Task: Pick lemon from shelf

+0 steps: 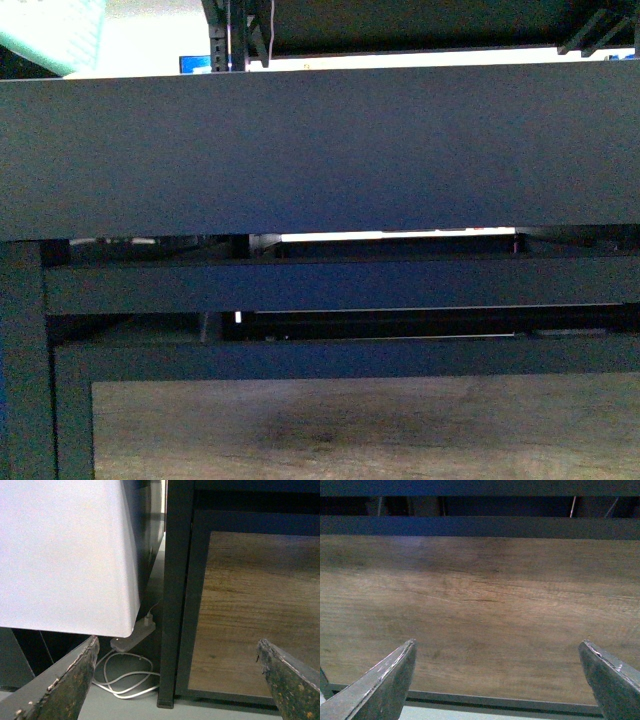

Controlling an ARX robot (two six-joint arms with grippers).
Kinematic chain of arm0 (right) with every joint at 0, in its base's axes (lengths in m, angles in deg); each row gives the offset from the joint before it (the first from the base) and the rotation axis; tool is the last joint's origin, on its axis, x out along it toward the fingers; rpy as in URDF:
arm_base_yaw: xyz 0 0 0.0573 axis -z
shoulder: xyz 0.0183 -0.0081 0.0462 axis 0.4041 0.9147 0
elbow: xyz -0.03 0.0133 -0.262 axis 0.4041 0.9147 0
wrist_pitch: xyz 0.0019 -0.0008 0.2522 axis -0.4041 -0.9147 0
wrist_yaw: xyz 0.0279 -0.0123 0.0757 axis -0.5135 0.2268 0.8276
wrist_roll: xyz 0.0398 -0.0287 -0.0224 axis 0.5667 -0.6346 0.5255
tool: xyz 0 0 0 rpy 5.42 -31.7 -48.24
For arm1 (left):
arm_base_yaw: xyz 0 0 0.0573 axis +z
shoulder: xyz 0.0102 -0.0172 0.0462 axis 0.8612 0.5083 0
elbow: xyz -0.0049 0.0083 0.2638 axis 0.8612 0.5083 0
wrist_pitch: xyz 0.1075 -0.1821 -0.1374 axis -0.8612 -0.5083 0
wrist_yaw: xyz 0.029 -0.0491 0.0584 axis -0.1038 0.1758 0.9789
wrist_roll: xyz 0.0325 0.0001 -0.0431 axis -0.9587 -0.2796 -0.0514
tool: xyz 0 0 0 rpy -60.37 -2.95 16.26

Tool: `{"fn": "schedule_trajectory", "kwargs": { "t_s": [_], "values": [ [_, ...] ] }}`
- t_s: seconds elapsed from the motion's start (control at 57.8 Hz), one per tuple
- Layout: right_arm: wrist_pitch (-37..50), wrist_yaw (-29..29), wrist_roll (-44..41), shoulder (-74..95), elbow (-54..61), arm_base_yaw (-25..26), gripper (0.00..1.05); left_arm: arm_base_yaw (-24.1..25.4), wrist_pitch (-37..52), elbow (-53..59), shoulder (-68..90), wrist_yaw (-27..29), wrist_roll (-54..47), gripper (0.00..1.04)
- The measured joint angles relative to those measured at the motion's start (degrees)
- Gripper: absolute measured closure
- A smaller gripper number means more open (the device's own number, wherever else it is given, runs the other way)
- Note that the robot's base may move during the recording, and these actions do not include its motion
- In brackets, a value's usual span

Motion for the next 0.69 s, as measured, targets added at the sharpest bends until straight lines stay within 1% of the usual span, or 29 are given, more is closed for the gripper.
{"fn": "schedule_trajectory", "kwargs": {
  "t_s": [0.692],
  "values": [
    [-0.02, -0.02, 0.02, 0.09, 0.0, 0.0, 0.07, 0.0, 0.0, 0.0, 0.0, -0.04, -0.02, 0.08]
  ]
}}
